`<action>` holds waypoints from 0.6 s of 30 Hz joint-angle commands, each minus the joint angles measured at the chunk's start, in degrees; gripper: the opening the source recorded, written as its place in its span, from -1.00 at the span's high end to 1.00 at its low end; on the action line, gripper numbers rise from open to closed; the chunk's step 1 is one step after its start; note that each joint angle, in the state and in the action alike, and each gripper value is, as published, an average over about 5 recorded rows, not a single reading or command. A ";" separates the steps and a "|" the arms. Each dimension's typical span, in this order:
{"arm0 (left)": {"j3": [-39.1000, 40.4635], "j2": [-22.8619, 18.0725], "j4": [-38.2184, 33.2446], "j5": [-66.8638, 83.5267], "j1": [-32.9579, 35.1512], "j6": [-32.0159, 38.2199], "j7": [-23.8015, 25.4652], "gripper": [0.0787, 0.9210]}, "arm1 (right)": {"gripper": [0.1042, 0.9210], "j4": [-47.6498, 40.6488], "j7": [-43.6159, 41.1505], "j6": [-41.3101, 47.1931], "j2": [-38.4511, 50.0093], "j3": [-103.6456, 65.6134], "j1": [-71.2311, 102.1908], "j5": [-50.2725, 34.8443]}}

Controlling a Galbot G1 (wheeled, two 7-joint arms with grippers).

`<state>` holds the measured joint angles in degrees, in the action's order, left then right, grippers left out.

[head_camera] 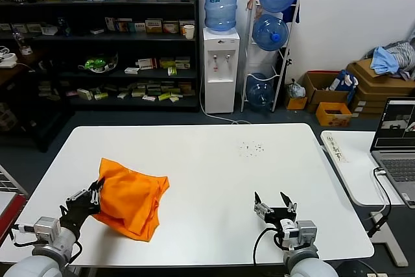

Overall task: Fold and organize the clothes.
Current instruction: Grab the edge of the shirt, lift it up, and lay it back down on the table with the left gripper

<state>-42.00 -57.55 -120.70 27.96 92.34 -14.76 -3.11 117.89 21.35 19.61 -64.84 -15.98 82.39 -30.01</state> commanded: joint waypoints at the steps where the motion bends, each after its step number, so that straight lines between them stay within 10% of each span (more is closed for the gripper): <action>1: -6.83 0.39 -8.41 -5.82 2.70 -2.44 -0.67 0.92 | -0.76 0.22 0.00 -0.07 0.07 0.01 -0.01 0.01; 18: -11.28 5.69 15.19 -9.66 -1.55 2.51 0.89 0.92 | -0.76 1.40 -0.14 -0.46 0.75 -0.55 0.26 0.70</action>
<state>-50.71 -53.71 -115.72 20.39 91.67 -13.90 -2.40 119.20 21.28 19.18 -64.12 -16.56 82.72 -29.38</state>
